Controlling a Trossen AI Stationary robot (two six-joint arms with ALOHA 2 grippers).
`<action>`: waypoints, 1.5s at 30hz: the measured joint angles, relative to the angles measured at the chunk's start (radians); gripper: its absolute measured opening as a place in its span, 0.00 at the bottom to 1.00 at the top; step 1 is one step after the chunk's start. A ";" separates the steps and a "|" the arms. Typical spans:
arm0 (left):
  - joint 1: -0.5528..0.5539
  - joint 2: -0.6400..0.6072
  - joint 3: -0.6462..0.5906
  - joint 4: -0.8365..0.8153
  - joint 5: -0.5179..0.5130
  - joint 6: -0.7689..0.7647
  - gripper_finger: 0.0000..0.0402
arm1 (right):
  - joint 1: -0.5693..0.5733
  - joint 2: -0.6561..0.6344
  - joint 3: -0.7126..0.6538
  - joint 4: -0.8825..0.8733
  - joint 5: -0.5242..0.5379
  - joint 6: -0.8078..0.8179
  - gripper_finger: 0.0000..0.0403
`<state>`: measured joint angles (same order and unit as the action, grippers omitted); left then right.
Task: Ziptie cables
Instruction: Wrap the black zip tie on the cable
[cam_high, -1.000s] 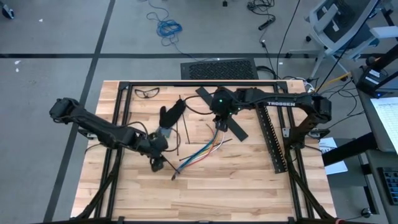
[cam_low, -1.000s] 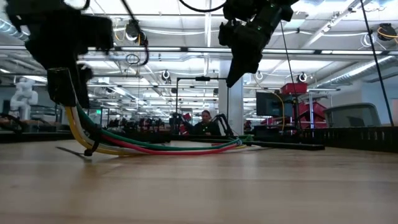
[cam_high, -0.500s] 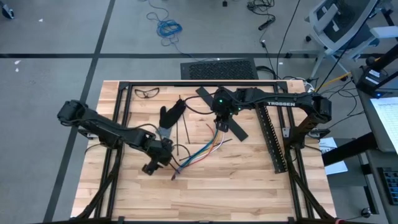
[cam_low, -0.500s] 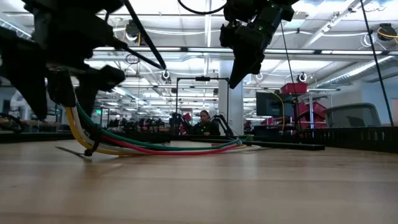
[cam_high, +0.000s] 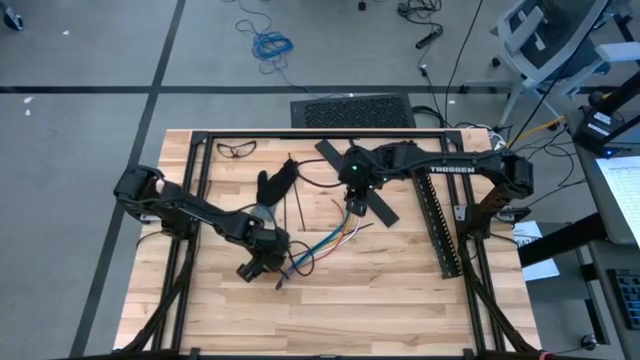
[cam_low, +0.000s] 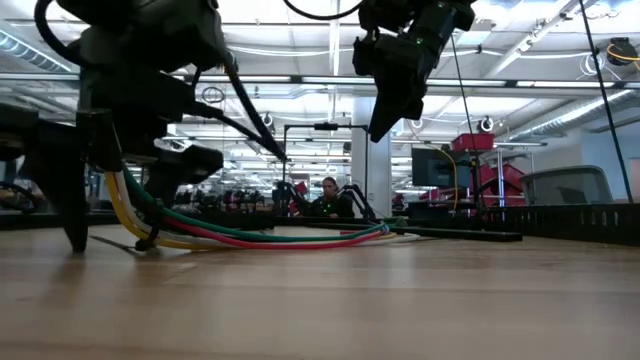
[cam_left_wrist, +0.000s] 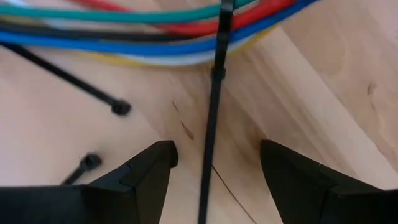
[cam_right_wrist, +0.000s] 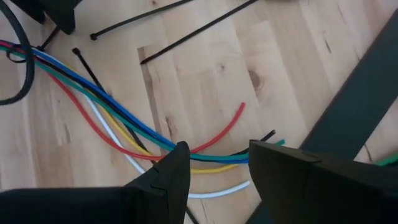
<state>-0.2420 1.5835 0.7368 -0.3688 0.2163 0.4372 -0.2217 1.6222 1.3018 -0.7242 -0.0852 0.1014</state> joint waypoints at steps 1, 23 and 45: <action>0.002 0.016 0.000 0.018 0.008 0.009 0.59 | 0.003 0.000 0.000 0.000 0.001 0.005 0.37; 0.013 0.057 0.044 0.084 -0.107 -0.091 0.00 | 0.027 -0.161 0.000 -0.017 0.061 0.098 0.37; 0.042 -0.061 0.221 -0.062 -0.383 0.021 0.00 | 0.100 -0.373 -0.606 0.782 -0.014 0.650 0.37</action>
<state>-0.2003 1.5223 0.9579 -0.4308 -0.1664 0.4579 -0.1216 1.2496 0.6956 0.0576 -0.0990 0.7513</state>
